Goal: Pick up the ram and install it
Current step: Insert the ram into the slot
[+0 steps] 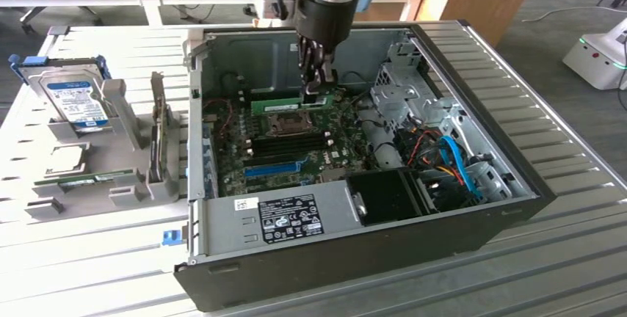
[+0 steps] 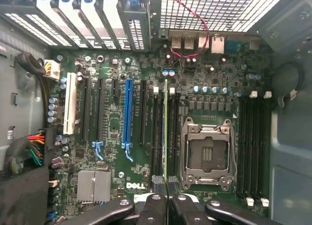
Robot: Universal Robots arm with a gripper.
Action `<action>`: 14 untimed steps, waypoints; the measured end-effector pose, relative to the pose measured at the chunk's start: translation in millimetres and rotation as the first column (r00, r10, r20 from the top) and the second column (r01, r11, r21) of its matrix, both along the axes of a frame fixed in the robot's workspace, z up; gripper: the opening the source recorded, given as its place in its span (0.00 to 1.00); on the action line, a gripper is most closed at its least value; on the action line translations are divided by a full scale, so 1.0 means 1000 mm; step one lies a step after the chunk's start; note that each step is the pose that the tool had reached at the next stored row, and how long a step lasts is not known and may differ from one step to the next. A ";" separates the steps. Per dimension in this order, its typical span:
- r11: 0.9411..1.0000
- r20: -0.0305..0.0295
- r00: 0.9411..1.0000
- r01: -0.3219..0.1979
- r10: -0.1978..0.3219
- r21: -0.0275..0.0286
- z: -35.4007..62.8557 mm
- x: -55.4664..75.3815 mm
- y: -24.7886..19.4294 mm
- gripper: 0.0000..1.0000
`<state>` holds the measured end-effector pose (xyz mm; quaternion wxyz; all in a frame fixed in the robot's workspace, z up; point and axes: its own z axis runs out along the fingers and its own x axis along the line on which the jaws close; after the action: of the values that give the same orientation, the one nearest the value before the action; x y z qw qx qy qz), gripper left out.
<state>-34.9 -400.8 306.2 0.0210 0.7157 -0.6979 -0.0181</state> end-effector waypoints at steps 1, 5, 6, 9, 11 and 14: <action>1.000 0.000 1.000 0.000 0.000 0.000 -0.0018 0.000 0.0000 0.12; 1.000 0.000 1.000 0.000 0.000 0.000 -0.0092 0.000 0.0000 0.12; 1.000 0.000 1.000 0.000 0.000 0.000 -0.0110 0.000 0.0000 0.12; 1.000 0.000 1.000 0.000 0.000 0.000 -0.0163 0.000 0.0000 0.12; 1.000 0.001 1.000 0.000 0.000 0.000 -0.0201 0.000 0.0000 0.12; 1.000 0.001 1.000 0.000 0.000 0.000 -0.0255 0.000 0.0000 0.12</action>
<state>-34.9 -400.7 280.6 0.0206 0.7157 -0.6979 -0.0178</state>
